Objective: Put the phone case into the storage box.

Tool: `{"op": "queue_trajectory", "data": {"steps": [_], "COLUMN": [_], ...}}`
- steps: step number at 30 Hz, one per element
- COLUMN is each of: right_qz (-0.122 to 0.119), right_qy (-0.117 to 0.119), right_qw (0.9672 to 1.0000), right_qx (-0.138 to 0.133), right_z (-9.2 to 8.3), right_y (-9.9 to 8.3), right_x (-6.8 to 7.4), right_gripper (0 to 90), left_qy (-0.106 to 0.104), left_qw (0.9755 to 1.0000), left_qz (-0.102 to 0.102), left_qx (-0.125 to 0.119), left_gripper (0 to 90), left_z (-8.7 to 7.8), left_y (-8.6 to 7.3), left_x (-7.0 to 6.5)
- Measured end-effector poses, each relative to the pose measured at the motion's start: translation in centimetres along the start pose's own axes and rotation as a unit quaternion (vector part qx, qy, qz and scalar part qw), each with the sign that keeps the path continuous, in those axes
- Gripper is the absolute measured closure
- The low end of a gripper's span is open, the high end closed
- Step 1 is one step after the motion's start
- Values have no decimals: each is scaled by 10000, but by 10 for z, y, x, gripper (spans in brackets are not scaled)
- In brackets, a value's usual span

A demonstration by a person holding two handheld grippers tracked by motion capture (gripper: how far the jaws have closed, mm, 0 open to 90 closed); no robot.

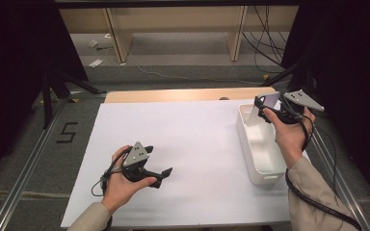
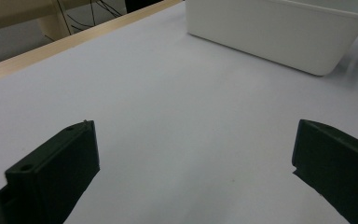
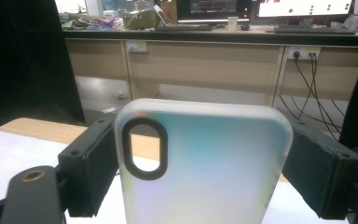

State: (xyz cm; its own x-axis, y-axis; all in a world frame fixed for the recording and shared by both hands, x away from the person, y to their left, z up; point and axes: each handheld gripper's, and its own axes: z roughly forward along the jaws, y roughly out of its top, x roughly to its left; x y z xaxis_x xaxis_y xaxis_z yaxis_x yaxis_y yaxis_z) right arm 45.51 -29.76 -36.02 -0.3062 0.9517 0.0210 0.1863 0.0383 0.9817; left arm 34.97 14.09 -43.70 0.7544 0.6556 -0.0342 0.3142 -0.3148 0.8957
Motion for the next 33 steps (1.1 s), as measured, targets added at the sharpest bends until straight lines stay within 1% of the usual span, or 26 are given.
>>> {"op": "queue_trajectory", "data": {"steps": [7,17,33], "right_qz": [-29,-63,-48], "right_qy": [-16,-33,-64], "right_qw": [10000,10000,9999], "right_qx": [35,18,77], "right_z": [2,3,9], "right_y": [0,1,0], "right_x": [0,-2,-4], "right_gripper": [179,179,179], "left_qy": [-2,7,17], "left_qw": [10000,10000,10000], "left_qz": [2,-2,-1], "left_qx": [1,0,10], "left_gripper": [0,0,0], "left_z": [0,0,0], "left_y": [0,0,-1], "left_x": [0,1,1]}}
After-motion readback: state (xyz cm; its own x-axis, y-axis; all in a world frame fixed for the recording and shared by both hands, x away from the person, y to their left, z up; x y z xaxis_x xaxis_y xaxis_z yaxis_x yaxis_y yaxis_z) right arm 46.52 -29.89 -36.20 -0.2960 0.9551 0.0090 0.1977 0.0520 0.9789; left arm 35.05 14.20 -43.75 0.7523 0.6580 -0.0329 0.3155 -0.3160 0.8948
